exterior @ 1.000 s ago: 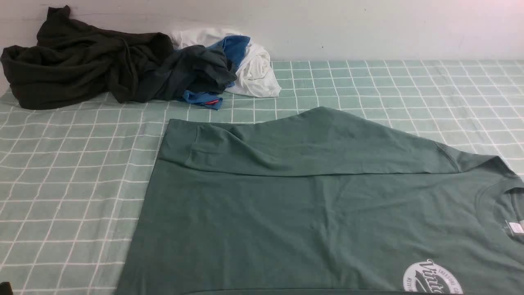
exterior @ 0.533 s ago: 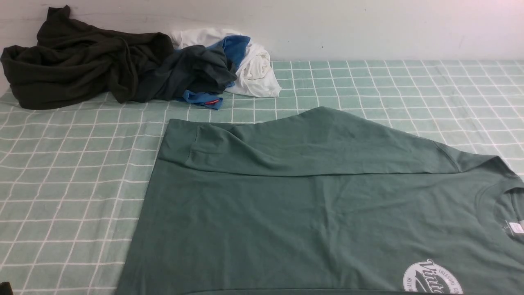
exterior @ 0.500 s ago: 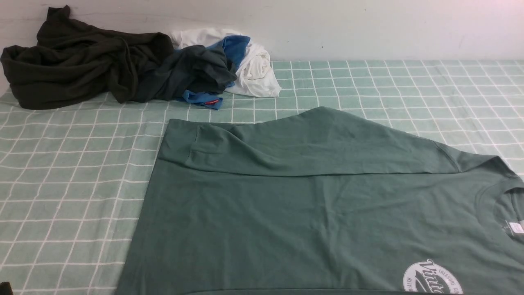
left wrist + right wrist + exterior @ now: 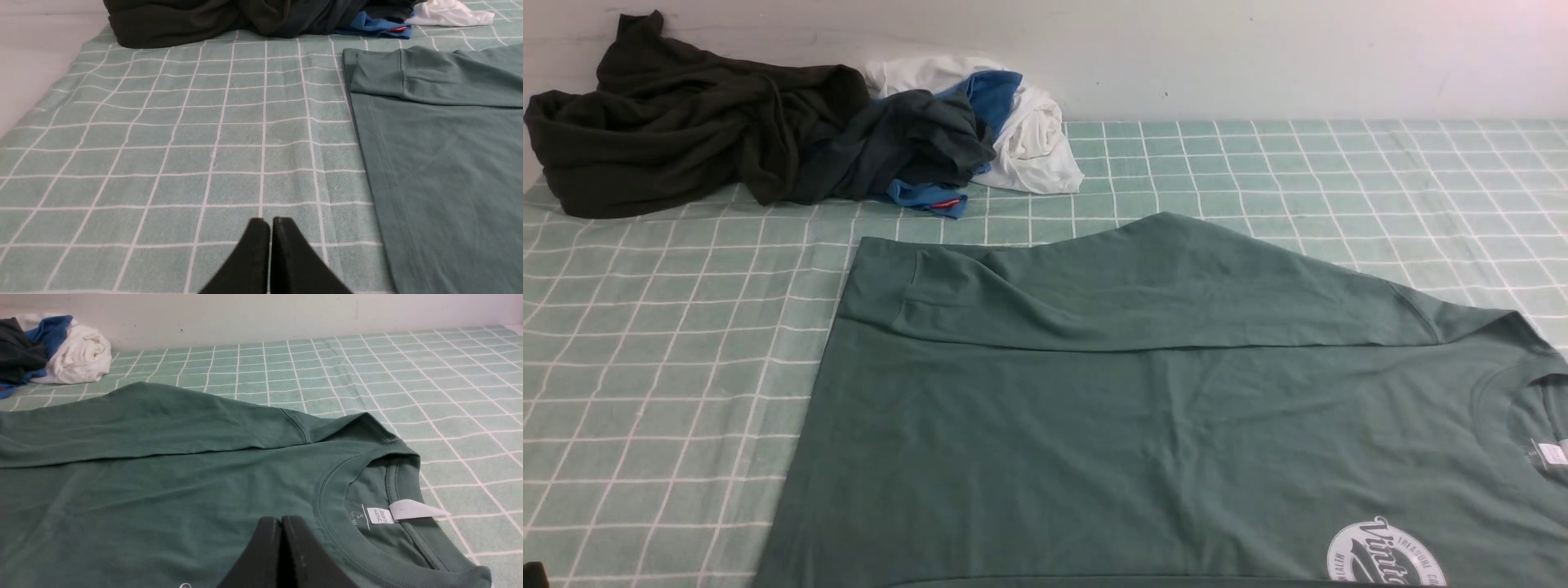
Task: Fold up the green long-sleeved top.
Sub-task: Use the left arm to clamp the cuff closest to it
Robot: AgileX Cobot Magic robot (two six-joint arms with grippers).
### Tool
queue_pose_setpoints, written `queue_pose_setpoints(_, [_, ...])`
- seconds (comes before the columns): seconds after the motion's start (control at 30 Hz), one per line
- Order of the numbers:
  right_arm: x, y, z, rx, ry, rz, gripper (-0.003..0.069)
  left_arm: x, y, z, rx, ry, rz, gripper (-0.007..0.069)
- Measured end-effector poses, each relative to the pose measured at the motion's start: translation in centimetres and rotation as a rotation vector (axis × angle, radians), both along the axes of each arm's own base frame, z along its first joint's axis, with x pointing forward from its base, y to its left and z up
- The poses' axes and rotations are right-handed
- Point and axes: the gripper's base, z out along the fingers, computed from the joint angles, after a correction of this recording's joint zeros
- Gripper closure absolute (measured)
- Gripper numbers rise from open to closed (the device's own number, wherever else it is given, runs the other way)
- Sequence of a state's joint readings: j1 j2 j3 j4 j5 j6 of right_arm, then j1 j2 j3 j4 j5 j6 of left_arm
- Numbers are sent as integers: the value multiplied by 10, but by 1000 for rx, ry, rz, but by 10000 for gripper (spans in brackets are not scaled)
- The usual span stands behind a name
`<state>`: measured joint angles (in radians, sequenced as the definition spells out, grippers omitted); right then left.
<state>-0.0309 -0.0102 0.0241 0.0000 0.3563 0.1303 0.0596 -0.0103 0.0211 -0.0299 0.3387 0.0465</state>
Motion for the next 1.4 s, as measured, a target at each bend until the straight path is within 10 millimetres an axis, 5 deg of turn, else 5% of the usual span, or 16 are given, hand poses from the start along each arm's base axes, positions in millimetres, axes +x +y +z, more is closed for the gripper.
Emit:
queue_pose_setpoints(1.17, [0,0,0,1,0,0,673,0,-2,0,-69,-4,-1,627])
queue_pose_setpoints(1.3, [0,0,0,25,-1,-1,673,0,-5,0,-227,-9,0,627])
queue_pose_setpoints(1.4, [0,4,0,268,-6,-6,673,1,-14,1,-650,-8,12,627])
